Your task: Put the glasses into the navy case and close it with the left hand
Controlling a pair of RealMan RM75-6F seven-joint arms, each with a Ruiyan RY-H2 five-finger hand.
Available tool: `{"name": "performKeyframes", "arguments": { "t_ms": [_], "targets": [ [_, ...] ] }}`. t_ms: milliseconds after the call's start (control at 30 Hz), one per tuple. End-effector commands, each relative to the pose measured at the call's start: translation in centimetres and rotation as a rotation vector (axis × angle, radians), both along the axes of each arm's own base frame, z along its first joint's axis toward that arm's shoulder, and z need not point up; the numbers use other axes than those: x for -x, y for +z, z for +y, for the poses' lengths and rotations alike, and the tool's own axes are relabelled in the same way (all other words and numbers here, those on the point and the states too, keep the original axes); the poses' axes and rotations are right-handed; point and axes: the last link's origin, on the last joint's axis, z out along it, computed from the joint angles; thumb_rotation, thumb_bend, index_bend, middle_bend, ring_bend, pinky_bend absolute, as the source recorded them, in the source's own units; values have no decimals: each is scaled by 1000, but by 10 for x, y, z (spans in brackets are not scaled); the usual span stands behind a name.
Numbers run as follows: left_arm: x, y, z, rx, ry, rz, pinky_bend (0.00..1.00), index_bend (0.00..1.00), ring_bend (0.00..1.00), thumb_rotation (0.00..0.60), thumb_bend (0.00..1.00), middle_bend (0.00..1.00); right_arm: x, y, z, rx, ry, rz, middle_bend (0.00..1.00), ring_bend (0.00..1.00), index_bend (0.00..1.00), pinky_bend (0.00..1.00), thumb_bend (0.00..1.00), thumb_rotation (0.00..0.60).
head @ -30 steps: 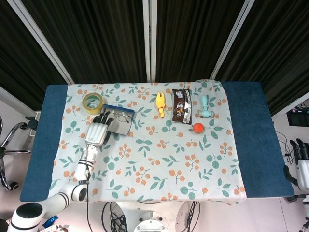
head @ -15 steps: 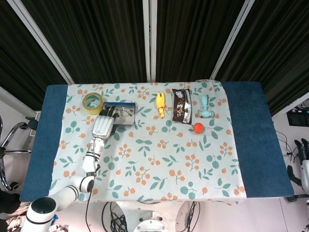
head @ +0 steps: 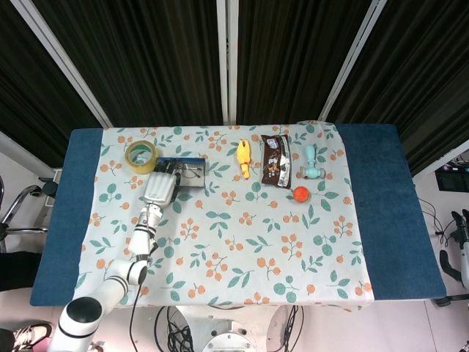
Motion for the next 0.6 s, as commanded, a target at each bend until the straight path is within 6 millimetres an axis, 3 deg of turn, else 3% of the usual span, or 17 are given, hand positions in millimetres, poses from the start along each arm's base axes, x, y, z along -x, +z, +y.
{"name": "performKeyframes", "arguments": {
  "t_ms": [33, 200, 333, 600],
  "targets": [
    [1, 0, -4, -2, -13, -8, 209, 641, 85, 600, 477, 85, 0, -1, -1, -3, 1, -1, 0, 0, 0, 0, 346, 600],
    [11, 7, -22, -20, -54, -34, 208, 697, 85, 600, 489, 89, 0, -5, -2, -12, 2, -7, 0, 0, 0, 0, 346, 600],
    [22, 20, -53, -36, -103, -51, 208, 720, 85, 600, 500, 97, 1, -9, -3, -22, 0, -10, 0, 0, 0, 0, 345, 600],
    [46, 61, -146, -11, -118, -54, 208, 742, 85, 600, 513, 99, 1, -15, -3, -39, 11, -17, 0, 0, 0, 0, 346, 600]
  ]
}}
